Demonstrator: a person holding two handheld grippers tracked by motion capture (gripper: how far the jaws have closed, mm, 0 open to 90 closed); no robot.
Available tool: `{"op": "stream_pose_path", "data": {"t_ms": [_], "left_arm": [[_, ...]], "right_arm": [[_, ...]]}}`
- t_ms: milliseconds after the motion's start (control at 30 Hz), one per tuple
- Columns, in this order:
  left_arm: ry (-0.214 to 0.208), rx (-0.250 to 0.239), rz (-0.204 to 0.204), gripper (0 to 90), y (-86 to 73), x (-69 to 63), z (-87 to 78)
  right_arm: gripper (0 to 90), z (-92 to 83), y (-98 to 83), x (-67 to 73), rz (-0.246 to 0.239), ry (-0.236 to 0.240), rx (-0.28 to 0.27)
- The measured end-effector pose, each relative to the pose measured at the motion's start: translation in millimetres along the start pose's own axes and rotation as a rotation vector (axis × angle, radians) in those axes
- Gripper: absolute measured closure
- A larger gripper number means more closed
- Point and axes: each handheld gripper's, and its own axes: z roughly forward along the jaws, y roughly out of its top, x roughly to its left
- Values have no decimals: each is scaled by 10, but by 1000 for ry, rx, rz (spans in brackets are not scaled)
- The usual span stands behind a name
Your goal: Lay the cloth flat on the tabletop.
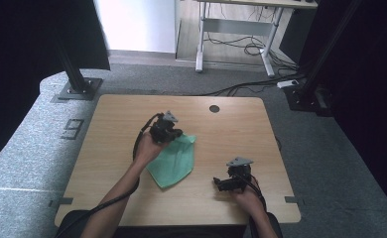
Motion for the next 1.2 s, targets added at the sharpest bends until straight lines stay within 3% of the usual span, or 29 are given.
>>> {"op": "stream_pose_path", "data": {"t_ms": [133,267,500,567,633,733,800,933,1200], "left_arm": [[62,-6,-27,862,101,240,-101],[119,25,-54,860,101,443,-89],[204,111,-122,821,-161,728,23],[225,107,-149,736,-254,798,27],[220,73,-156,565,-293,816,-10],[219,39,-112,382,-299,765,-67],[235,43,-85,288,-316,713,-103],[205,26,-100,247,-449,681,-148],[154,57,-139,223,-888,589,-189]], "right_arm": [[0,1,0,0,0,0,-2],[0,1,0,0,0,0,-1],[0,1,0,0,0,0,-2],[0,1,0,0,0,0,-1],[0,1,0,0,0,0,-2],[0,1,0,-1,0,0,-2],[0,1,0,0,0,0,-2],[0,1,0,0,0,0,-1],[0,1,1,0,-1,0,-1]]}}
